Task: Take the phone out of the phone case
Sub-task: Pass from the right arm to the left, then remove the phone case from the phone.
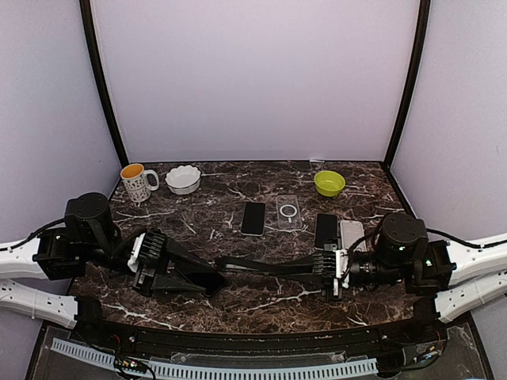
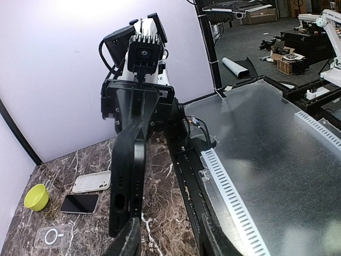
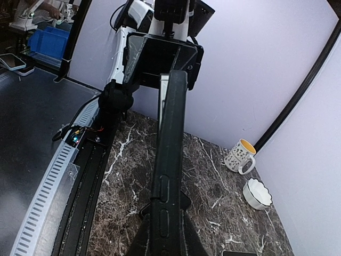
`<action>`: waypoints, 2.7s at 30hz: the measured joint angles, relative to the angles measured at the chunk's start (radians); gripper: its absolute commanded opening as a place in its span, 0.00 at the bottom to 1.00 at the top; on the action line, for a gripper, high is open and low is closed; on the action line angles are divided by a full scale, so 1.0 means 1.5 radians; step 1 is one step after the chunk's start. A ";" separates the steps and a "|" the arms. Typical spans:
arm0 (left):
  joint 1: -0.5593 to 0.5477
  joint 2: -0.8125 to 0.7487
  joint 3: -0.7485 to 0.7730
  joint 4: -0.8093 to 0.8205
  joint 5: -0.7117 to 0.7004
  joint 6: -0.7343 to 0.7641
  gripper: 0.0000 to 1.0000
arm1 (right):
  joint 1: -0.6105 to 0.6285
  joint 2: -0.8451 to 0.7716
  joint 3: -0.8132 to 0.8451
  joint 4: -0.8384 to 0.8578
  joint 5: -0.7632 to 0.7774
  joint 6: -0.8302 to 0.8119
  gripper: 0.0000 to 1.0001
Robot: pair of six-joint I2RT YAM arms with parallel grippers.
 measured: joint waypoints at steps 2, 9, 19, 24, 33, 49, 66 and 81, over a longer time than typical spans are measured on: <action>0.000 0.000 -0.002 0.006 0.002 0.000 0.40 | 0.000 0.000 0.000 0.006 -0.005 0.005 0.00; 0.000 0.007 -0.002 0.016 0.010 -0.003 0.40 | 0.000 0.000 0.000 0.018 -0.019 0.019 0.00; 0.000 0.012 -0.003 0.026 0.010 -0.006 0.41 | -0.001 0.001 0.001 0.022 -0.042 0.034 0.00; 0.000 0.012 -0.003 0.026 0.005 -0.006 0.42 | -0.003 0.003 0.002 0.022 -0.053 0.042 0.00; 0.000 0.012 -0.005 0.028 0.003 -0.006 0.45 | -0.007 0.026 0.012 0.033 -0.068 0.062 0.00; 0.000 0.054 -0.011 0.085 -0.029 -0.017 0.33 | -0.010 0.062 0.014 0.073 -0.066 0.084 0.00; -0.001 0.087 -0.012 0.138 -0.102 -0.019 0.00 | -0.012 0.078 0.014 0.123 -0.039 0.133 0.89; 0.001 0.102 -0.035 0.100 -0.144 0.060 0.00 | -0.006 0.013 0.025 0.086 0.028 0.210 0.97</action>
